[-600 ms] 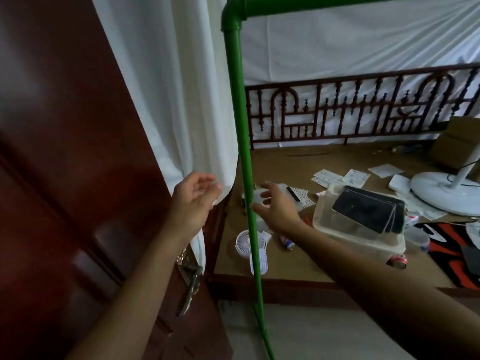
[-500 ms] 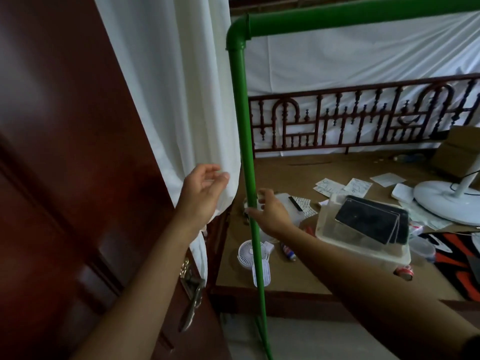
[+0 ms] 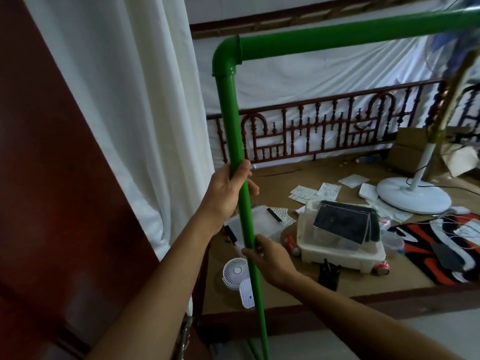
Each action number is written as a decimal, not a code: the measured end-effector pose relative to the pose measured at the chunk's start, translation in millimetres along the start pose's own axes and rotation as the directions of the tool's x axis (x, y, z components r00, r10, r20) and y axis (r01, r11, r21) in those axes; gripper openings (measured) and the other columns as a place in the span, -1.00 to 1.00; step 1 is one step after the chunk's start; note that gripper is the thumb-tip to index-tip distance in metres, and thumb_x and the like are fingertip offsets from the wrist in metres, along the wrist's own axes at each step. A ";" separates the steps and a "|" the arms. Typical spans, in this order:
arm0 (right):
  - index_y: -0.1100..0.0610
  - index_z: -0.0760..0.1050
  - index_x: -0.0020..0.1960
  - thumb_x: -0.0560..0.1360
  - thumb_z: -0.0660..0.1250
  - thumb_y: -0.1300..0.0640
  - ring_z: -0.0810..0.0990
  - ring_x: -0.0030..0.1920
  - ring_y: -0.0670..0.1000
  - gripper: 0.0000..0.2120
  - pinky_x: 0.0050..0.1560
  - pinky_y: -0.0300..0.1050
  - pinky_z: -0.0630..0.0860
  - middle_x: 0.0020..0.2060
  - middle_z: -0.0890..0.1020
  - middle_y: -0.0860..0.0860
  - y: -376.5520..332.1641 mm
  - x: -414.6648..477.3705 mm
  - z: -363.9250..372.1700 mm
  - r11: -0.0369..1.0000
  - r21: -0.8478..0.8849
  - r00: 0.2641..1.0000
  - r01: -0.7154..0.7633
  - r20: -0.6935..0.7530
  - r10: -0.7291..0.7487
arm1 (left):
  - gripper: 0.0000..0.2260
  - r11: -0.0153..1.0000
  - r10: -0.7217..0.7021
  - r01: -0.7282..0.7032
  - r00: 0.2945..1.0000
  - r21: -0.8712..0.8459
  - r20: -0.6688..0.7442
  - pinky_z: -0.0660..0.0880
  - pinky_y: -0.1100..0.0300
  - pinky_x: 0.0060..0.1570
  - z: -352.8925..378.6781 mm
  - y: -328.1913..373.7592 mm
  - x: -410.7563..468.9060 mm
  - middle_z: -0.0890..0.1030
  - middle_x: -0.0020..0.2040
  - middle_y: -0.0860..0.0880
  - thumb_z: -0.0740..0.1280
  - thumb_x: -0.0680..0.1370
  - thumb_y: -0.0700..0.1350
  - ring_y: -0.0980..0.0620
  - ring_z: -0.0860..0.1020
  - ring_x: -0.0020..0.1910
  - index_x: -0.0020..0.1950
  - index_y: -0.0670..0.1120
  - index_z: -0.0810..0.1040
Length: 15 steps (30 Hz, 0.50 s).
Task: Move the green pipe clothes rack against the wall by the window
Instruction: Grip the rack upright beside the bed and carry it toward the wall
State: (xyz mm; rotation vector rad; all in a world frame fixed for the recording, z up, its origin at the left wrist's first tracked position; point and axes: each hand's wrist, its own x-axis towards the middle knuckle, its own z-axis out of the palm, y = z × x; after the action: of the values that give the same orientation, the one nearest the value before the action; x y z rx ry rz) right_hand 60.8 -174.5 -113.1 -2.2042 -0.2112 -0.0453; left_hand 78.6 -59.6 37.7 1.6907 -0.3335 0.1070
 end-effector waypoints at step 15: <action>0.00 0.45 -0.18 0.56 0.33 0.09 0.53 -0.33 -0.11 -0.85 -0.26 -0.21 0.54 -0.40 0.56 -0.12 57.8 -76.8 -71.1 0.904 0.421 0.980 -0.068 -0.139 0.139 | -0.62 0.975 0.136 -0.043 0.892 -0.219 0.430 0.41 0.07 -0.41 137.4 20.4 -8.6 0.35 -0.59 -0.01 0.33 0.52 -0.01 -0.03 0.32 -0.57 -0.44 -0.11 0.35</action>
State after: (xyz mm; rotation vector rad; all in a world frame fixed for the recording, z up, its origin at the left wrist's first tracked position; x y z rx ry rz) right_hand -2.0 -275.6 -124.6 -1.7708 -0.0049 -0.1144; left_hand 48.1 -195.4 34.2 1.4815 -0.7420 -0.2447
